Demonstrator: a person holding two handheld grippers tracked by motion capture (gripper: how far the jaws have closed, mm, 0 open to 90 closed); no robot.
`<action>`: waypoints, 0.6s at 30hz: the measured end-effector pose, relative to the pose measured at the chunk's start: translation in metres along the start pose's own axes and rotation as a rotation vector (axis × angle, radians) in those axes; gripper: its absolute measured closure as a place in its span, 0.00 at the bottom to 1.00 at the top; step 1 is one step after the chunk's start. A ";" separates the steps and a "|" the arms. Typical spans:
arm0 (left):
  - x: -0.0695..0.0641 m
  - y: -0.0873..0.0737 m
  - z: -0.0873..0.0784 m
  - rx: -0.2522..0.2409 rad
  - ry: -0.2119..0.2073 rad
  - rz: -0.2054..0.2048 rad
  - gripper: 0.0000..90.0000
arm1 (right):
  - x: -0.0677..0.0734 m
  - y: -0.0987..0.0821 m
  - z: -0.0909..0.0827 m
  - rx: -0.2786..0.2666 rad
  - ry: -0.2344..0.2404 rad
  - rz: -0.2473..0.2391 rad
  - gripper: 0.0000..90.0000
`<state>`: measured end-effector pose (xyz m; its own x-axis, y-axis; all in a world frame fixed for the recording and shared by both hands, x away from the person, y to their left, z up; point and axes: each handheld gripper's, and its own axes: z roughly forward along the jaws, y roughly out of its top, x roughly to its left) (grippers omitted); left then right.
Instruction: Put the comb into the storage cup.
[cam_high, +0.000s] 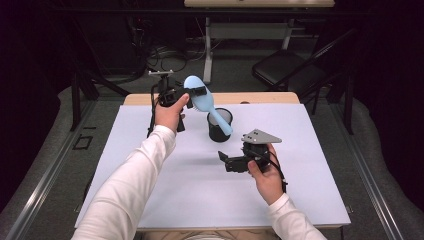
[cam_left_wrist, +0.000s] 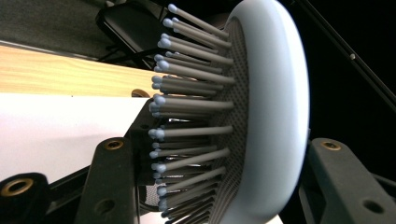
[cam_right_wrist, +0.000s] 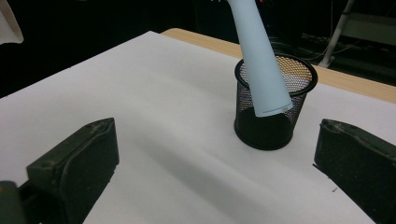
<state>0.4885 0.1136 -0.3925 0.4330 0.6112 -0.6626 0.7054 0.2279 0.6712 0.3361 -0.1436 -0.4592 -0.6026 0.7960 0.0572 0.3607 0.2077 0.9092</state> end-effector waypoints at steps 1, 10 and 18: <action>-0.001 0.000 0.001 -0.001 0.000 0.004 0.53 | 0.000 0.000 0.000 -0.001 0.000 -0.002 0.00; -0.006 0.004 0.004 -0.010 -0.008 0.023 0.53 | 0.000 0.000 -0.001 -0.004 0.002 -0.002 0.00; -0.011 0.008 0.006 -0.020 0.006 0.054 0.53 | -0.001 0.000 -0.001 -0.005 0.001 0.001 0.00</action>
<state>0.4922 0.1040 -0.3818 0.4670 0.6273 -0.6232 0.6695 0.2096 0.7126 0.3359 -0.1449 -0.4583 -0.6032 0.7954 0.0583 0.3574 0.2042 0.9114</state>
